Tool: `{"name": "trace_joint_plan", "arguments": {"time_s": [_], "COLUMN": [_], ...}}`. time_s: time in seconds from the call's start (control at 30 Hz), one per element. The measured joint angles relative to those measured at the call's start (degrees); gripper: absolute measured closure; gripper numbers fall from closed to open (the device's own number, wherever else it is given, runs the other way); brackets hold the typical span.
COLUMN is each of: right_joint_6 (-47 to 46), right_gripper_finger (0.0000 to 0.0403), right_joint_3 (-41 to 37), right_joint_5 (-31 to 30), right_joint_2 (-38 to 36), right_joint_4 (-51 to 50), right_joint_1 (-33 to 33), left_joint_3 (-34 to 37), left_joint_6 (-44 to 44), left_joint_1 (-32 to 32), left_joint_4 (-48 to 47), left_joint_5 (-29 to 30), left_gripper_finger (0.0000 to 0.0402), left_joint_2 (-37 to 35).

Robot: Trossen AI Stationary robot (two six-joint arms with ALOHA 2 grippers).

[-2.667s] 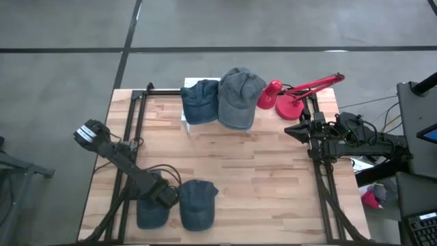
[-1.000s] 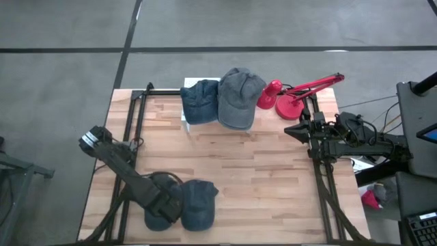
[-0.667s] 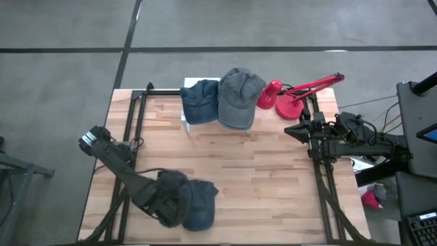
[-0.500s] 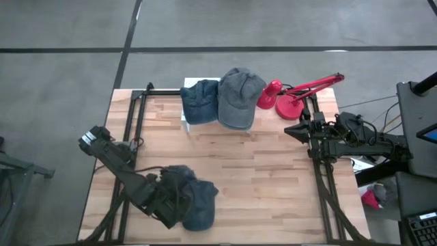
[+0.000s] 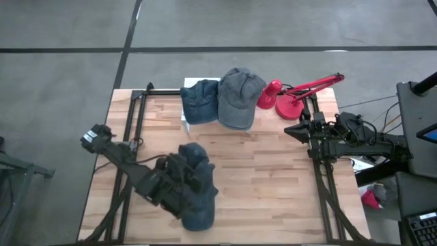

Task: Pick & Place hat
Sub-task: Stack the left black cap on top of the other blue cap on the shelf

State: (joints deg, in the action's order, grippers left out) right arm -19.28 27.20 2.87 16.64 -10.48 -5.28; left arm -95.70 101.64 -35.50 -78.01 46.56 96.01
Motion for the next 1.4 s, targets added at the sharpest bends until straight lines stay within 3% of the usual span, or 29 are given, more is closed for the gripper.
{"name": "trace_joint_plan", "arguments": {"time_s": [0.4, 0.57, 1.0, 1.4], "right_joint_6": [-0.05, -0.05, -0.03, -0.03], "right_gripper_finger": [0.0374, 0.0374, 0.0374, 0.0374], "right_joint_3": [0.0, 0.0, 0.0, 0.0], "right_joint_5": [-0.01, 0.0, -0.01, -0.02], "right_joint_2": [-0.01, -0.02, -0.02, -0.02], "right_joint_4": [0.0, 0.0, 0.0, 0.0], "right_joint_1": [0.01, 0.02, 0.02, 0.02], "left_joint_3": [-10.68, -16.13, -24.58, -26.95], "left_joint_6": [-17.34, -24.31, -36.61, -41.79], "left_joint_1": [12.82, 17.07, 28.49, 39.27], "left_joint_4": [-0.05, -0.03, 0.09, 1.05], "left_joint_5": [8.35, 8.99, 6.39, -1.22], "left_gripper_finger": [0.0397, 0.0397, 0.0397, 0.0397], "left_joint_2": [0.0, -0.02, -0.02, -0.02]}}
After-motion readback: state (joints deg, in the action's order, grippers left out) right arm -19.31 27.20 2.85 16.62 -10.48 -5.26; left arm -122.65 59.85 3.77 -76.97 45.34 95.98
